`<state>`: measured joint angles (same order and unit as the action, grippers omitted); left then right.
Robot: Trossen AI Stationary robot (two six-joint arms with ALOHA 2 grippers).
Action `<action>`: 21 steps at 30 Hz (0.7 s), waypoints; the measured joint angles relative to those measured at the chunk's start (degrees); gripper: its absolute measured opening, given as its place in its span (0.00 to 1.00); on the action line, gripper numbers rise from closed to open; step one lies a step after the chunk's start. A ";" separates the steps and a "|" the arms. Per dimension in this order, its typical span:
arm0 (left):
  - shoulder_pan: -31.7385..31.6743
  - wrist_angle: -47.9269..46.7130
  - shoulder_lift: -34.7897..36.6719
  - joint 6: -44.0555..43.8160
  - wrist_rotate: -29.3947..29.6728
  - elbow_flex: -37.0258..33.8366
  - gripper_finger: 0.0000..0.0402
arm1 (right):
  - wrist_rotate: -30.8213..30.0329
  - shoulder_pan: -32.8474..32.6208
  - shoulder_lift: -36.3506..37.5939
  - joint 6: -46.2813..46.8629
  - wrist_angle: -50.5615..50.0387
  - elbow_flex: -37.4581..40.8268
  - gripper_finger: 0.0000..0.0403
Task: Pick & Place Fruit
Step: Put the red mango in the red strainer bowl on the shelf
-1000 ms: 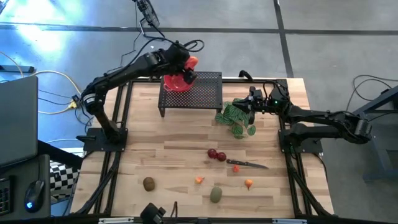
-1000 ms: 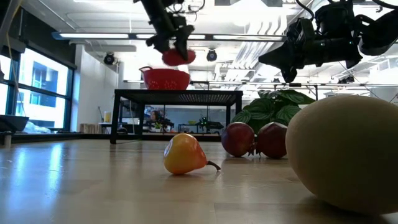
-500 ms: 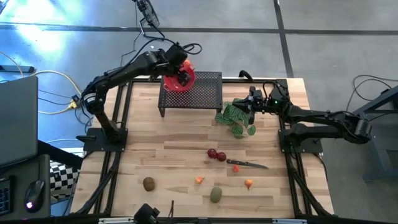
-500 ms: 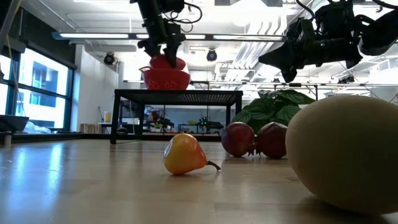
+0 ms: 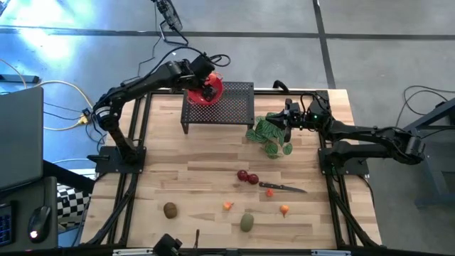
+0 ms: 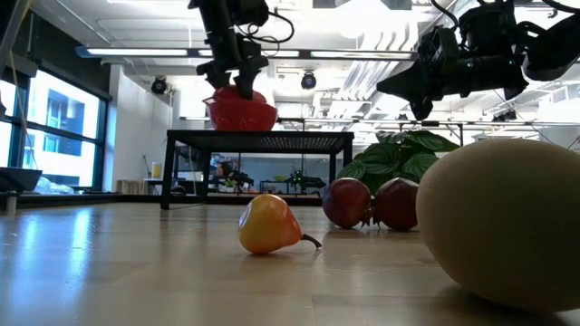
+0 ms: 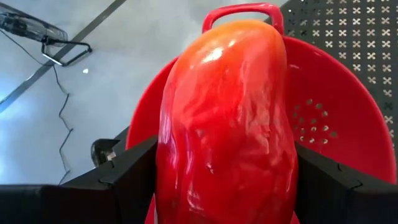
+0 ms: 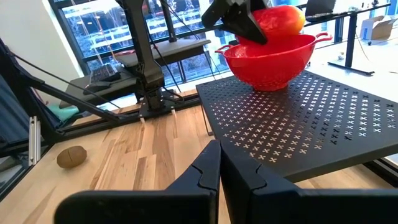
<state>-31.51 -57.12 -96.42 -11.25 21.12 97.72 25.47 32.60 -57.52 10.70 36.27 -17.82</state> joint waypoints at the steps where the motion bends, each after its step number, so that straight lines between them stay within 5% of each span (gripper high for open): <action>1: 0.00 0.82 0.00 0.01 -0.01 -0.50 0.73 | -0.02 0.02 0.00 0.00 0.00 0.00 0.01; 21: 0.00 3.16 0.00 0.44 -2.75 -2.77 0.73 | -0.02 0.01 0.00 -0.42 -0.13 0.00 0.01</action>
<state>-31.51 -53.96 -96.42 -10.81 18.37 94.96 25.45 32.61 -57.52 10.28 36.14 -17.82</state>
